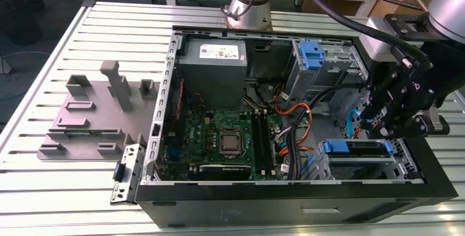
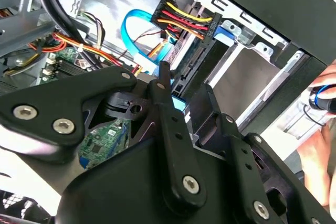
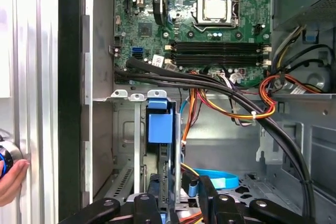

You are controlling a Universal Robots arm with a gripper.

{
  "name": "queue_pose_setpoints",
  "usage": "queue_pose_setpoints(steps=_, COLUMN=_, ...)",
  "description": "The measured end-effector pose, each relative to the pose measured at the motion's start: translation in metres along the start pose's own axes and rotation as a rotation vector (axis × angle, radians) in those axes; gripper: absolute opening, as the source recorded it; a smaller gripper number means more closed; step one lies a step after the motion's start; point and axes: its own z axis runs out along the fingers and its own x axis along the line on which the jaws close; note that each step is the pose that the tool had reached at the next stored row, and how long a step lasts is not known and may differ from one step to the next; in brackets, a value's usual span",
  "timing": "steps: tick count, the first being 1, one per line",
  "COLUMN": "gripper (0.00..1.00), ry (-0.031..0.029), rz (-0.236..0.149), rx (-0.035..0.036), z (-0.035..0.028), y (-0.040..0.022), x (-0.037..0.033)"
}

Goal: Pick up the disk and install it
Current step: 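Insert the first disk wire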

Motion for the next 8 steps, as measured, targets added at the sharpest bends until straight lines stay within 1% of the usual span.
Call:
queue_pose_setpoints(steps=1, gripper=0.42, ry=0.0041, rz=0.000, rx=0.0001, z=0.0009, y=0.0000, x=0.0000)
queue_pose_setpoints(steps=3, gripper=0.42, ry=0.0098, rz=0.000, rx=0.0002, z=0.0024, y=0.0000, x=-0.0001)
queue_pose_setpoints(steps=8, gripper=0.42, ry=0.0143, rz=0.000, rx=0.0003, z=0.0069, y=0.0002, x=-0.0001)
